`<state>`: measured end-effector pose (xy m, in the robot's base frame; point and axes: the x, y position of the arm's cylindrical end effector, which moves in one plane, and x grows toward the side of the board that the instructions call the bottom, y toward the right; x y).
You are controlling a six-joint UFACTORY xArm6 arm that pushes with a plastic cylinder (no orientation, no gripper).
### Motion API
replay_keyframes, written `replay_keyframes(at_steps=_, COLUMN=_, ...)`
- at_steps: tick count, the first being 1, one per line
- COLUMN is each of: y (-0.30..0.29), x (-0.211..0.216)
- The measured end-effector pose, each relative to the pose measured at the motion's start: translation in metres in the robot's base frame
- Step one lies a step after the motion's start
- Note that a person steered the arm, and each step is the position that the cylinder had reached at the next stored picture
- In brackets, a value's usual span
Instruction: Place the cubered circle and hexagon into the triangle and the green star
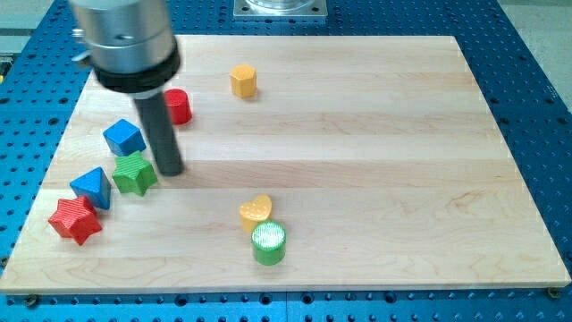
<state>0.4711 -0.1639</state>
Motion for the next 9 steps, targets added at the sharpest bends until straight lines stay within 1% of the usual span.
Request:
replay_keyframes(at_steps=1, y=-0.044, x=0.001)
replay_keyframes(at_steps=2, y=-0.002, x=-0.026)
replay_keyframes(at_steps=3, y=0.010, x=-0.087)
replay_keyframes(at_steps=4, y=-0.050, x=-0.064)
replay_keyframes(at_steps=5, y=-0.055, x=-0.015)
replay_keyframes(at_steps=6, y=-0.039, x=-0.015)
replay_keyframes(at_steps=7, y=0.025, x=-0.048)
replay_keyframes(at_steps=8, y=0.104, x=-0.101)
replay_keyframes(at_steps=9, y=0.156, x=-0.151)
